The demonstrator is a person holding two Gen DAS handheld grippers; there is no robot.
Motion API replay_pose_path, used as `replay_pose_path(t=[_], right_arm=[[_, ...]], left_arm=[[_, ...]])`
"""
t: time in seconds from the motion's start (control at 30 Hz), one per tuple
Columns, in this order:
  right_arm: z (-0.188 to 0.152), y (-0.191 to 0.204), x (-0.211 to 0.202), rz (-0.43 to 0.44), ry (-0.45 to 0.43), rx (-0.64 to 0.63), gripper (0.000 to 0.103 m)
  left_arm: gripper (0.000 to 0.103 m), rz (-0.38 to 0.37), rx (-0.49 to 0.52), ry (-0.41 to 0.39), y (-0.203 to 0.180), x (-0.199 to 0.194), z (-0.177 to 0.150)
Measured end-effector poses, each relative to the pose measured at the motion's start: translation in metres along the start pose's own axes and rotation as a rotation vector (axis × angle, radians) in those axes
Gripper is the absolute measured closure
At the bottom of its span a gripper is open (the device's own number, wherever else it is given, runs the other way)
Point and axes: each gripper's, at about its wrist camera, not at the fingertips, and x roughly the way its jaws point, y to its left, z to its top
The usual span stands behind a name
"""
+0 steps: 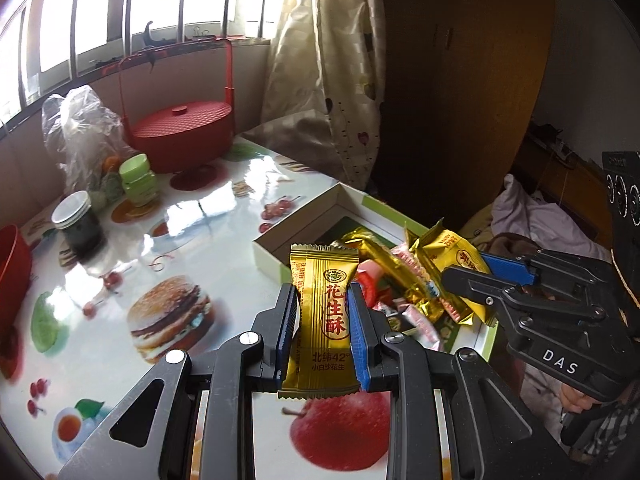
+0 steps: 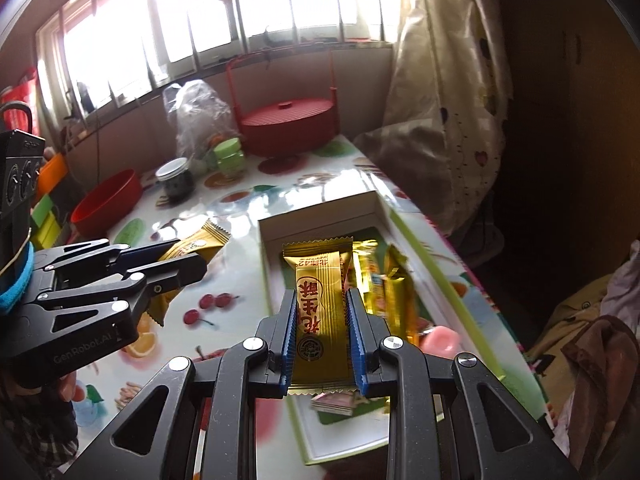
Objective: Organize snacks
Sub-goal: 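Carry both yellow peanut candies over the green box with both tools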
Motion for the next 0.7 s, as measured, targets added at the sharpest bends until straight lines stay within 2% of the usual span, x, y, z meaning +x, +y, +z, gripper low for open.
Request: replay_pose_path(t=[0.47,0.7], right_arm=[[-0.008,-0.041,-0.004,-0.078,0.014,0.069,0.081],[-0.015,-0.049,0.002,-0.08,0.037,0.085,0.081]], left_arm=[[0.077,-0.055,-0.037,0.043,-0.007,0.036,0.011],[0.077,-0.047,-0.053,0.057,-0.005,0.05,0.014]])
